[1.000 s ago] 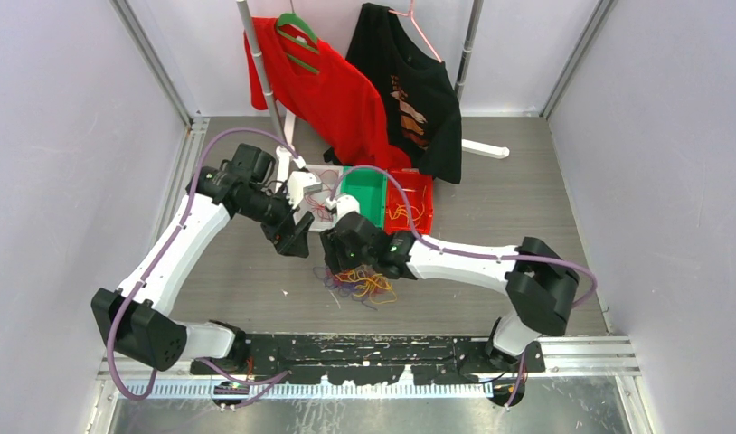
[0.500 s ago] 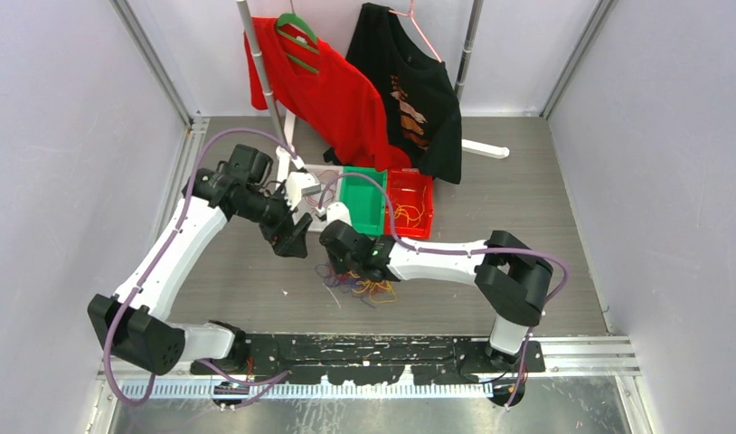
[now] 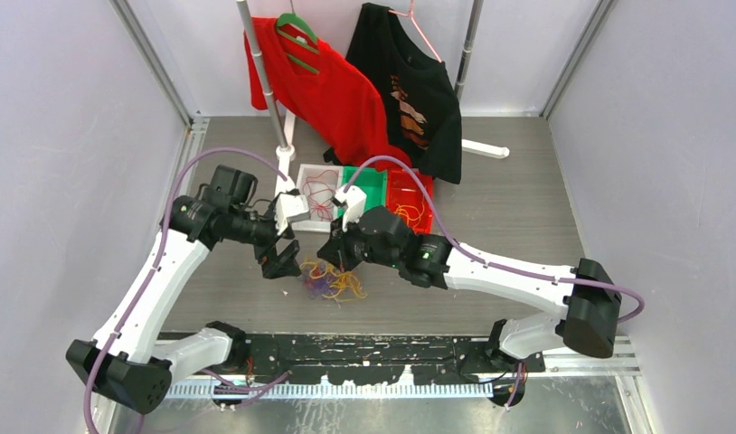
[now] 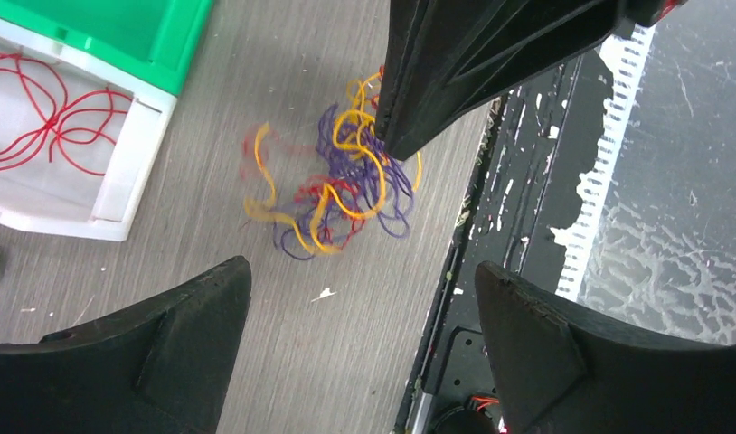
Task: Untangle the cables
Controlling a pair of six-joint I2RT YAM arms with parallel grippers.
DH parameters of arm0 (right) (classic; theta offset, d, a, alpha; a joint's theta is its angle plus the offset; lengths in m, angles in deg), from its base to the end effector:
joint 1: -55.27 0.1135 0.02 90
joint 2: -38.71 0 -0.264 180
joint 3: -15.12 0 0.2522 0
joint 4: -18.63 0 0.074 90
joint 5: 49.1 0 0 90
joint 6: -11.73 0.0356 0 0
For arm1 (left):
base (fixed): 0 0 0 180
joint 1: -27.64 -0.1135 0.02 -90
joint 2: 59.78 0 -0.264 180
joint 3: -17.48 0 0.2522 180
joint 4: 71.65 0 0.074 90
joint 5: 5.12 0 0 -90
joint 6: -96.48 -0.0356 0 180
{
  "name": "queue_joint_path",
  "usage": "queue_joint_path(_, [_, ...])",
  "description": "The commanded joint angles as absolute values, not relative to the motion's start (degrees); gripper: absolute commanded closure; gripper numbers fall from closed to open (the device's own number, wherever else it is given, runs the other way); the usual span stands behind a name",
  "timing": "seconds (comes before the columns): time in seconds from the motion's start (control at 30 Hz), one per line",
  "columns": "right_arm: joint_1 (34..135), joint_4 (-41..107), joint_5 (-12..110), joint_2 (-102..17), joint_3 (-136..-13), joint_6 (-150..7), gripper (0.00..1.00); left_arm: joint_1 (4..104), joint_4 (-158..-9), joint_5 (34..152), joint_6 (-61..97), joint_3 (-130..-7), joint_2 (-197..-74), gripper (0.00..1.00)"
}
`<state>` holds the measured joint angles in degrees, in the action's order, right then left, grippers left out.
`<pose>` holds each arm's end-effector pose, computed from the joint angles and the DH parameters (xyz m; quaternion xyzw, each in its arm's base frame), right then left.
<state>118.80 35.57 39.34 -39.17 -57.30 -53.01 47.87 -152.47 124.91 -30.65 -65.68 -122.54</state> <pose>0.1421 0.2833 0.3059 -0.2652 0.7875 0.3811 0.4054 0.1662 -0.0856 0.3481 0.5126 0.7551 -0.2921 0.2859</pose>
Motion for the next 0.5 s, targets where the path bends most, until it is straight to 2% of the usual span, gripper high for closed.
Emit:
queue_joint_path(0.0, [118.75,31.13,46.83,-36.77,-57.19,-51.55,0.99,47.75,-144.56,129.34,-31.06,-62.26,-119.43,0.07])
queue_joint_path(0.17, [118.59,27.15,47.27,-34.0,-56.83,-50.52,0.99,47.76,-135.55,133.08,-24.98,-54.49,-114.11,0.07])
queue_joint_path(0.27, [118.33,25.14,49.14,-33.21,-57.0,-50.3,0.99,48.54,-130.32,131.09,-24.6,-49.54,-111.07,0.09])
queue_joint_path(0.37, [117.78,23.91,51.11,-33.01,-56.89,-49.7,0.99,48.99,-130.09,130.75,-23.42,-48.1,-112.23,0.12])
queue_joint_path(0.47, [117.52,22.88,51.34,-32.63,-56.34,-49.44,0.99,49.03,-127.15,131.28,-15.39,-47.24,-114.43,0.17])
